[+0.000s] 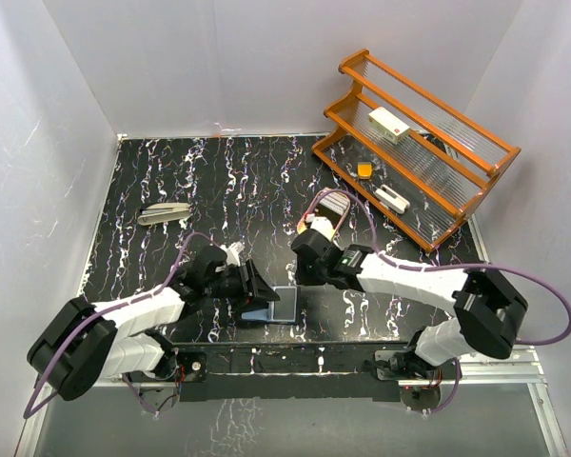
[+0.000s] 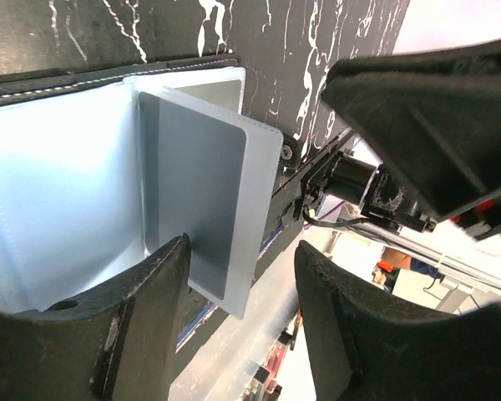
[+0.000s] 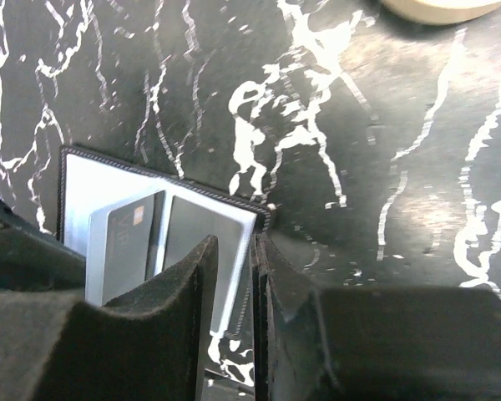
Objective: Put the credit cards into the card holder
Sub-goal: Turn over the card slot in the card holder, then pick up the credit card from the storage box.
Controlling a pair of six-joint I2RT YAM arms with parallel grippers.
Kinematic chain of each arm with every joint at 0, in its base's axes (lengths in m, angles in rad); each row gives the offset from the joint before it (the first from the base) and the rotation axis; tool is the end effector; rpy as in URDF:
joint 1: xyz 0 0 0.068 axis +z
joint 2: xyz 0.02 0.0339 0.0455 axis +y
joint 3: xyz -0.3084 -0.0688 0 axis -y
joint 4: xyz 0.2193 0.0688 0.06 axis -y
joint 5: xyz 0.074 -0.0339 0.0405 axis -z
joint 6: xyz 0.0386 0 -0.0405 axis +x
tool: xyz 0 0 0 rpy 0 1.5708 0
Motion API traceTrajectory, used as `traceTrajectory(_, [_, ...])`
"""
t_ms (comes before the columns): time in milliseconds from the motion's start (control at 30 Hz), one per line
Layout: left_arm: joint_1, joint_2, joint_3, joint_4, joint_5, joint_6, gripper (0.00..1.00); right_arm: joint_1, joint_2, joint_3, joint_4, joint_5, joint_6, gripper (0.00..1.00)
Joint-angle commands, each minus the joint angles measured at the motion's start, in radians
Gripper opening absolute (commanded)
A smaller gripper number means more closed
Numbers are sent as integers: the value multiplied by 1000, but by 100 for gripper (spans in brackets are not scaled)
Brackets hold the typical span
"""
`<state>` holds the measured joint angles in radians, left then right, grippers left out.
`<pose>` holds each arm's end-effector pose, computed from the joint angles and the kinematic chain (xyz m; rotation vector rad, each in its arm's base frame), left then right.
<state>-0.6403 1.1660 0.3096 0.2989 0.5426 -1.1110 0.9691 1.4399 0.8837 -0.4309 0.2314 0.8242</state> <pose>0.1311 -0.1226 0.2140 -0.2045 2.4831 -1.4881 0.1540 0.2086 0.2613 -0.0966 2.5703 0.4168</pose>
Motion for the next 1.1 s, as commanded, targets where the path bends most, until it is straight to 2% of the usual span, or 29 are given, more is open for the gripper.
traceTrajectory(0, [-33,29,47,27,-12,14,53,-74,-83,-6,-24,40,-72,22])
traceTrajectory(167, [-45,44,56,38,-3,20,54,-176,-131,17,-47,34,-161,25])
traceTrajectory(267, [-45,35,78,-17,-27,61,54,-206,-135,47,-40,30,-246,28])
traceTrajectory(600, [-45,12,143,-142,-87,122,56,-284,-33,224,-75,69,-440,38])
traceTrajectory(733, [-44,-4,193,-283,-174,173,56,-297,6,258,-50,51,-500,47])
traceTrajectory(900, [-29,-35,243,-489,-309,246,56,-307,80,324,-49,105,-580,54])
traceTrajectory(1067, [11,-64,216,-556,-326,261,56,-324,181,401,-47,170,-680,63])
